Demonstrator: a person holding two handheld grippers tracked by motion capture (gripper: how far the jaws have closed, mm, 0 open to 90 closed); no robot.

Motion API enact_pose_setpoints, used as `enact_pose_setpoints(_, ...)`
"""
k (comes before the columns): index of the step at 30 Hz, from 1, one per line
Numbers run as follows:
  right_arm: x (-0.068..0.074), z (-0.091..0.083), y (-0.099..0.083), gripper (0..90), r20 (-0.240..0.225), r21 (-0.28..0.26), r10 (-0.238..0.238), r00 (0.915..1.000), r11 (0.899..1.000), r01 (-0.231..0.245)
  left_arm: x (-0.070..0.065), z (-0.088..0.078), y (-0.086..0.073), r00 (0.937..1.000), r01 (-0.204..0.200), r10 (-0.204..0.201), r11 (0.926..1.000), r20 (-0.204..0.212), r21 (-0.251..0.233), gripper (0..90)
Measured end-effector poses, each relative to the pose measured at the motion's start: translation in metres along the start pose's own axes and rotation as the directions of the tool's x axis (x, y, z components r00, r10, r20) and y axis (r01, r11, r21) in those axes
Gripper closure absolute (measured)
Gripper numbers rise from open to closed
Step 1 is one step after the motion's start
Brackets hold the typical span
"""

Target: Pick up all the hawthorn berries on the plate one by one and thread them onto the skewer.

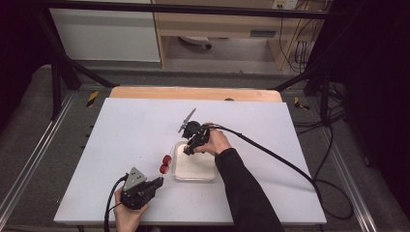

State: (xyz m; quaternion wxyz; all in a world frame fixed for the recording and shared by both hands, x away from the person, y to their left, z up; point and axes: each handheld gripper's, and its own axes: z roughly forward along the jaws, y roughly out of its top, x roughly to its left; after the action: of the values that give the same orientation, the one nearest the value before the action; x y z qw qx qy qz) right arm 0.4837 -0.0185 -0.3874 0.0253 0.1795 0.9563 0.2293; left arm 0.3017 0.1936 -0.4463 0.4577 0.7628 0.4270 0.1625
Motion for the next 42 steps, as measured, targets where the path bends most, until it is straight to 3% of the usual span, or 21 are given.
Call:
enact_pose_setpoints(2, 0.001, -0.009, -0.002, 60.0, -0.007, -0.044, 0.063, 0.998, 0.997, -0.063, -0.002, 0.001, 0.0, 0.9999, 0.009, -0.009, 0.9999, 0.007, -0.007, 87.8)
enact_pose_setpoints(6, 0.003, -0.024, -0.013, 60.0, -0.05, -0.133, 0.193, 0.98, 0.971, -0.198, -0.007, 0.002, 0.002, 0.9997, 0.019, -0.018, 0.9997, 0.017, -0.014, 87.8)
enact_pose_setpoints(9, 0.005, -0.034, -0.026, 60.0, -0.092, -0.198, 0.273, 0.9575, 0.937, -0.287, -0.011, 0.004, 0.003, 0.9994, 0.025, -0.025, 0.9995, 0.023, -0.02, 87.8)
enact_pose_setpoints(11, 0.006, -0.04, -0.037, 60.0, -0.129, -0.252, 0.327, 0.936, 0.902, -0.35, -0.016, 0.005, 0.004, 0.9992, 0.029, -0.028, 0.9993, 0.029, -0.026, 87.8)
enact_pose_setpoints(13, 0.006, -0.044, -0.046, 60.0, -0.151, -0.285, 0.362, 0.9199, 0.875, -0.391, -0.021, 0.007, 0.004, 0.9991, 0.025, -0.024, 0.9994, 0.033, -0.025, 87.9)
enact_pose_setpoints(15, 0.006, -0.048, -0.057, 60.0, -0.178, -0.332, 0.399, 0.8996, 0.836, -0.436, -0.026, 0.009, 0.005, 0.999, 0.023, -0.022, 0.9994, 0.04, -0.024, 87.9)
enact_pose_setpoints(18, 0.007, -0.056, -0.072, 60.0, -0.215, -0.399, 0.449, 0.8672, 0.77, -0.498, -0.035, 0.013, 0.007, 0.9986, 0.024, -0.022, 0.9993, 0.047, -0.027, 87.9)
enact_pose_setpoints(23, 0.012, -0.068, -0.098, 60.1, -0.289, -0.516, 0.505, 0.8134, 0.633, -0.577, -0.052, 0.021, 0.01, 0.9973, 0.035, -0.033, 0.9988, 0.066, -0.034, 87.9)
enact_pose_setpoints(24, 0.013, -0.07, -0.104, 60.1, -0.31, -0.539, 0.514, 0.7997, 0.598, -0.593, -0.054, 0.023, 0.011, 0.9971, 0.035, -0.033, 0.9988, 0.069, -0.035, 87.9)
enact_pose_setpoints(25, 0.014, -0.072, -0.107, 60.0, -0.326, -0.552, 0.518, 0.7911, 0.575, -0.604, -0.058, 0.025, 0.012, 0.9969, 0.035, -0.032, 0.9988, 0.072, -0.034, 87.9)
enact_pose_setpoints(28, 0.017, -0.075, -0.119, 60.1, -0.375, -0.595, 0.527, 0.7627, 0.494, -0.634, -0.068, 0.031, 0.014, 0.9966, 0.029, -0.025, 0.9988, 0.079, -0.04, 87.9)
enact_pose_setpoints(30, 0.018, -0.076, -0.125, 60.1, -0.399, -0.613, 0.532, 0.7466, 0.451, -0.649, -0.074, 0.034, 0.016, 0.996, 0.03, -0.026, 0.9984, 0.086, -0.048, 87.9)
enact_pose_setpoints(32, 0.019, -0.077, -0.129, 60.1, -0.423, -0.624, 0.531, 0.7337, 0.416, -0.661, -0.079, 0.037, 0.017, 0.9962, 0.023, -0.019, 0.9982, 0.085, -0.055, 87.8)
enact_pose_setpoints(34, 0.02, -0.077, -0.133, 60.1, -0.444, -0.631, 0.527, 0.7242, 0.389, -0.671, -0.084, 0.039, 0.018, 0.9963, 0.013, -0.008, 0.9983, 0.085, -0.057, 87.9)
enact_pose_setpoints(42, 0.026, -0.08, -0.136, 60.1, -0.49, -0.644, 0.521, 0.6984, 0.323, -0.693, -0.094, 0.047, 0.022, 0.996, 0.004, 0.001, 0.9984, 0.089, -0.056, 87.9)
